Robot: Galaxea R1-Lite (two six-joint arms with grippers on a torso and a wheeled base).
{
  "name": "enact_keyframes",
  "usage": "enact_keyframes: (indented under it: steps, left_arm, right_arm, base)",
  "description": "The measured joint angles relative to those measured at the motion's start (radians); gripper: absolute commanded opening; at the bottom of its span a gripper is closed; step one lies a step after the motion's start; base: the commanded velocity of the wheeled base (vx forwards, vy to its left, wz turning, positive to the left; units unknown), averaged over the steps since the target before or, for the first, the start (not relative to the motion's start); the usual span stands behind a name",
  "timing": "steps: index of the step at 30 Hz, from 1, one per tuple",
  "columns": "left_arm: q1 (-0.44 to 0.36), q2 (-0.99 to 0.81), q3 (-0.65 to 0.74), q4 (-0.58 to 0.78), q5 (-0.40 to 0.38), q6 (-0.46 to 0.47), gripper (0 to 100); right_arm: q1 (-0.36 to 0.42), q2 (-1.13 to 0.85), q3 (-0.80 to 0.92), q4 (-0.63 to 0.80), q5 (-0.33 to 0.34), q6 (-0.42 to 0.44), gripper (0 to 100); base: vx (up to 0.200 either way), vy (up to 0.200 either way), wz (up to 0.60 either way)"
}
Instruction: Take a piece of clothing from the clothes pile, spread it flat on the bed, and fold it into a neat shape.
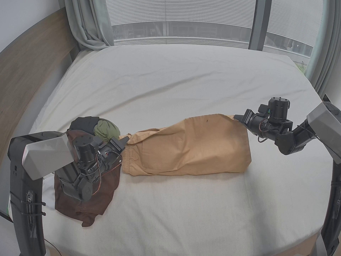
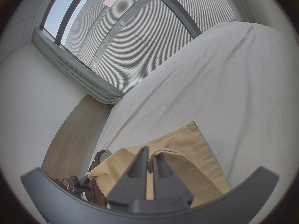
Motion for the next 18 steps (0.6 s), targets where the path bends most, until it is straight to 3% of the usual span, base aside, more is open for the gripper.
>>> enact_keyframes:
  steps: [18]
  left_arm:
    - [0.039, 0.040, -0.055, 0.035, 0.001, 0.000, 0]
  right_arm:
    - [-0.002, 0.086, -0.096, 0.000, -0.024, 0.005, 0]
  base:
    - [0.000, 0.000, 0.00]
